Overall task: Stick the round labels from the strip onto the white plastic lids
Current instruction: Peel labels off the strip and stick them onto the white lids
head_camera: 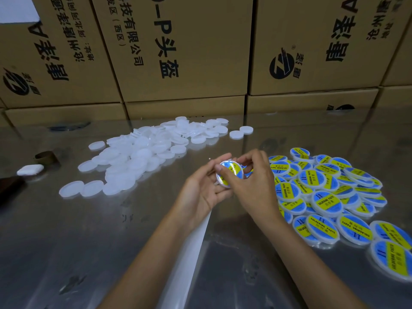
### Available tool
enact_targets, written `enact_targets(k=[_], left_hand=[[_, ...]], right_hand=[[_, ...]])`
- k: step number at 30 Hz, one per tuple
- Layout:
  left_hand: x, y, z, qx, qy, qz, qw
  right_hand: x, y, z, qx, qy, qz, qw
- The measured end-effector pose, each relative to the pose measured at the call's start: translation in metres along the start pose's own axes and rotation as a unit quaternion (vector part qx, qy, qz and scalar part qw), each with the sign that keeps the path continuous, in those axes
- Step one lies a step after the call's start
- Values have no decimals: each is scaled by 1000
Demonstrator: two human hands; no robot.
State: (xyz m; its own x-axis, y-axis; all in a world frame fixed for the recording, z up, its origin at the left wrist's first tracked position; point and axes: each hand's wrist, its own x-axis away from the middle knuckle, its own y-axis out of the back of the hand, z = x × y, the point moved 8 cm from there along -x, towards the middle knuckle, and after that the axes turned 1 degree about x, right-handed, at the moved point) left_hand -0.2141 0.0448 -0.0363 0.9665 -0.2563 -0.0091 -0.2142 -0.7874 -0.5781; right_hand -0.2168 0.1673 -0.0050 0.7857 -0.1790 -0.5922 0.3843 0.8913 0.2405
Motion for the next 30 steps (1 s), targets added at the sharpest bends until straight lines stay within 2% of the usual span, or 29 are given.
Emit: enact_targets(k=[8,15,22,30], left_hand=[[2,-2,3,-33,17,-8,999],[0,4,-6,35,-13,-17,999],[1,4,-3,6,12,-23,1000],[1,7,-11,56,-12,-21,998]], right_hand=[[-6,10,-5,-13,-4,-50,999],[0,-10,1,-13,7,58,998],[-6,4,3,-31,24,10,999],[-1,-10,9,-16,28,84,996]])
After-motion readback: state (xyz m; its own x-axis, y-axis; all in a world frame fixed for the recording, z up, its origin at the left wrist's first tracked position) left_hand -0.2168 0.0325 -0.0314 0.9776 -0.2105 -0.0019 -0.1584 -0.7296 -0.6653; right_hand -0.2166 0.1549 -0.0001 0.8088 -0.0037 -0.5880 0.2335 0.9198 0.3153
